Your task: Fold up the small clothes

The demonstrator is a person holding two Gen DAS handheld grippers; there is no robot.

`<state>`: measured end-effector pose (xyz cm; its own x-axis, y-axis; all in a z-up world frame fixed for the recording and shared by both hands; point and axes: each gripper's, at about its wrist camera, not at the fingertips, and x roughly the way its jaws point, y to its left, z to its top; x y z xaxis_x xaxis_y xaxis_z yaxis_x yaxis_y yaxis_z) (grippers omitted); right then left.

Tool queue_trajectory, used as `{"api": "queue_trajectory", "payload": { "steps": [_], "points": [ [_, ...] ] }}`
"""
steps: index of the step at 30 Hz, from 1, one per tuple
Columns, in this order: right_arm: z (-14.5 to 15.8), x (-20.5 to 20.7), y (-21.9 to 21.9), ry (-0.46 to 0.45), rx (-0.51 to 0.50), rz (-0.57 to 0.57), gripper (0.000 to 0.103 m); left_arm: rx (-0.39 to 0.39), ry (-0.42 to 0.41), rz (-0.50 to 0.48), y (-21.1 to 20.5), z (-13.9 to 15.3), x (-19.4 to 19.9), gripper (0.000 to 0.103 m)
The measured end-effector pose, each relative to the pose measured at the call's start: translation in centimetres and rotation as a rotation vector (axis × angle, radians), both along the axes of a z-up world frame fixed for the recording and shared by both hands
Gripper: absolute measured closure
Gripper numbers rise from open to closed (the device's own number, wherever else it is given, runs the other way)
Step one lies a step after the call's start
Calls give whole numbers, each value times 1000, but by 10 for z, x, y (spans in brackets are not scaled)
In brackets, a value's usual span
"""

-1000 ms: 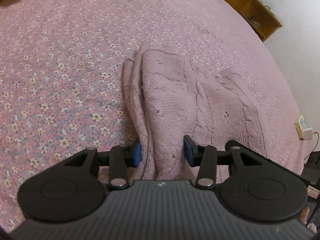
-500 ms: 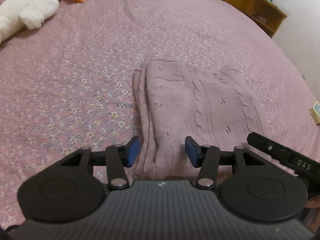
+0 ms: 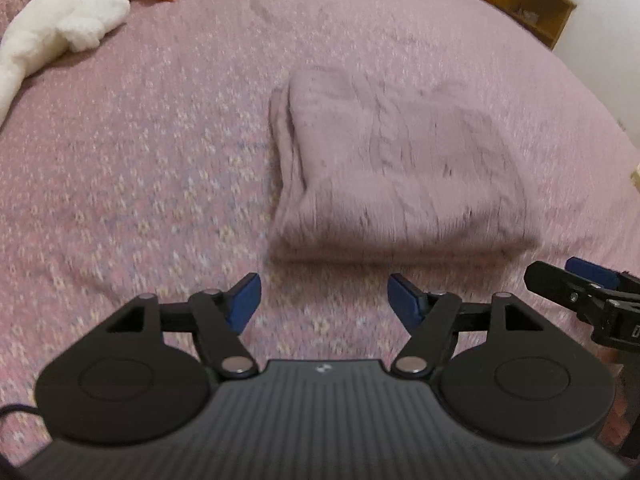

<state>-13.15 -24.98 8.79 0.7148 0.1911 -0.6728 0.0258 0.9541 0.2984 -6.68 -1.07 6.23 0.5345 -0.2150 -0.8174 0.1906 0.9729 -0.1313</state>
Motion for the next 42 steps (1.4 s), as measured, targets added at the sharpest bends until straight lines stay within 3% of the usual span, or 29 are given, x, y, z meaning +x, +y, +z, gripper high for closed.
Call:
{"api": "queue_trajectory", "payload": {
  "steps": [9,15,20,25,42],
  "points": [
    [-20,-15,22,61,-125,35,0,66,3,29,-6,-21,-11,27],
    [-27,-13,23,44,-121,23,0,114,38,12,-14,-33,-9,27],
    [-35,-9,25,70,-157,-10,0,108,78,1,-19,-46,-6,27],
    [-45,-2,30,103,-180,-1,0,160,40,-12,-27,-50,-9,27],
    [-50,3,41,129,-218,4,0,156,16,17,-32,-54,-12,16]
  ]
}}
